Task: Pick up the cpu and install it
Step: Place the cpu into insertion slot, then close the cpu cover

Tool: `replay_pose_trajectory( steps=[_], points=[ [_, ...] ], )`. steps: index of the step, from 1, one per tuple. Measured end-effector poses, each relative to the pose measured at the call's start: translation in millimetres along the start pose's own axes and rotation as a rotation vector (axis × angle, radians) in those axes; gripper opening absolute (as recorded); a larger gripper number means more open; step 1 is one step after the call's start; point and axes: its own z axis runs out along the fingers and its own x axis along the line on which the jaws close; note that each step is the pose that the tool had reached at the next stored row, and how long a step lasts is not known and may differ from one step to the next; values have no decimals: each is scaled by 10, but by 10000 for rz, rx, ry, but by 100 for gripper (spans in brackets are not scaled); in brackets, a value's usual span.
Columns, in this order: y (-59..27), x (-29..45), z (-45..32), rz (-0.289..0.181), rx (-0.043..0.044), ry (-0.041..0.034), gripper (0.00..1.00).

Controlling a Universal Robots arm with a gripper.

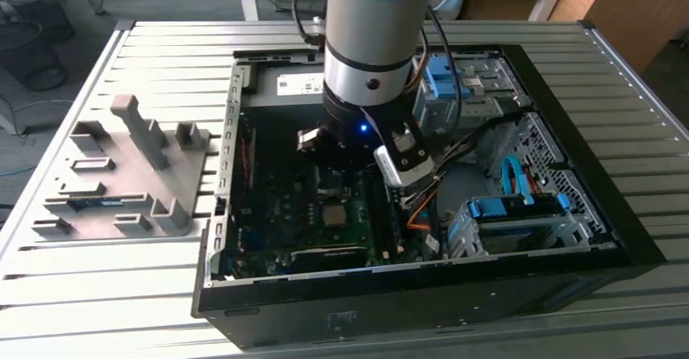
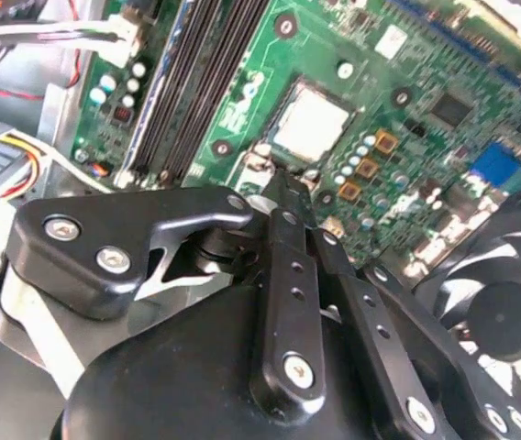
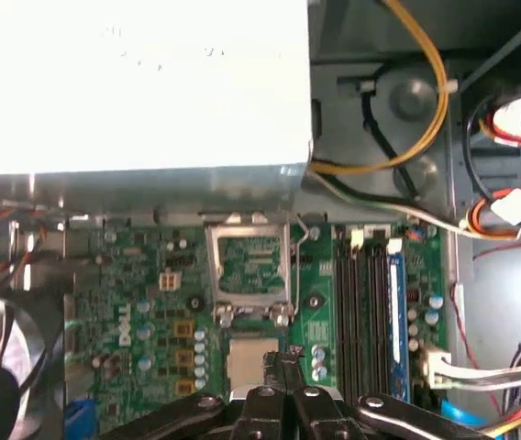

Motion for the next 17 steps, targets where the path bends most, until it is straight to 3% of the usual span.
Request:
replay_pose_trajectory(
  steps=[8,17],
  points=[
    [45,-81,-1,0,-73,44,10],
    [45,-86,-2,1,-72,47,10]
  ],
)
